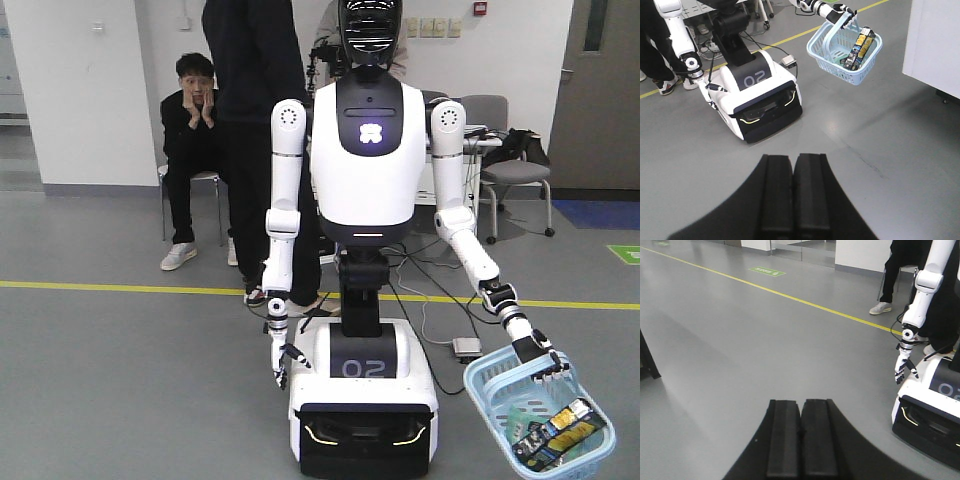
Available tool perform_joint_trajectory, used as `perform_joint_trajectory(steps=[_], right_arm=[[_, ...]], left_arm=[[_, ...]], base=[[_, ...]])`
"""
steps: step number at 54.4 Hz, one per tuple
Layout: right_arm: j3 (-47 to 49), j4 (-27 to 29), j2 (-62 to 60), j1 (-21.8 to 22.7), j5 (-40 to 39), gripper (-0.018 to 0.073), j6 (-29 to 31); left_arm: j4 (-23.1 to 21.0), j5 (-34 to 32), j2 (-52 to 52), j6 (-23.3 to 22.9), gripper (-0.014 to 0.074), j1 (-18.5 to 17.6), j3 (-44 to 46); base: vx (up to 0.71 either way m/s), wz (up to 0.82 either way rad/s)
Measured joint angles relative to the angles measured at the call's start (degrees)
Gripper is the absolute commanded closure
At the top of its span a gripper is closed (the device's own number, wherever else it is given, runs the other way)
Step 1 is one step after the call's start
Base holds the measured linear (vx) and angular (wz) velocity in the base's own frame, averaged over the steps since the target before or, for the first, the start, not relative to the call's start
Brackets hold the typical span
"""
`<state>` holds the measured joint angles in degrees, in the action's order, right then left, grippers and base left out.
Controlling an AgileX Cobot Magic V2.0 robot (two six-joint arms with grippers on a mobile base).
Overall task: Pick snacks and fruit into basket
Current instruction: 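Drive the base away from the basket robot to the fruit stand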
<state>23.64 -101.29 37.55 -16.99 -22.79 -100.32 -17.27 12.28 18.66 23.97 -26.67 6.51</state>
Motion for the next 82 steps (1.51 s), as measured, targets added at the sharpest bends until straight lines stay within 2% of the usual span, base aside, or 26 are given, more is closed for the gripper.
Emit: perform_joint_trajectory(steps=[44,82], right_arm=[[0.00,0.00,-0.05,0.00,0.00,0.0568,0.00],[0.00,0.00,-0.05,0.00,-0.01,0.0568,0.00]], left_arm=[[0.00,0.00,0.00,0.00,0.0598,0.00,0.00],[0.00,0.00,0.00,0.00,0.0598,0.00,0.00]], base=[[-0.15,0.45],[0.05,0.49]])
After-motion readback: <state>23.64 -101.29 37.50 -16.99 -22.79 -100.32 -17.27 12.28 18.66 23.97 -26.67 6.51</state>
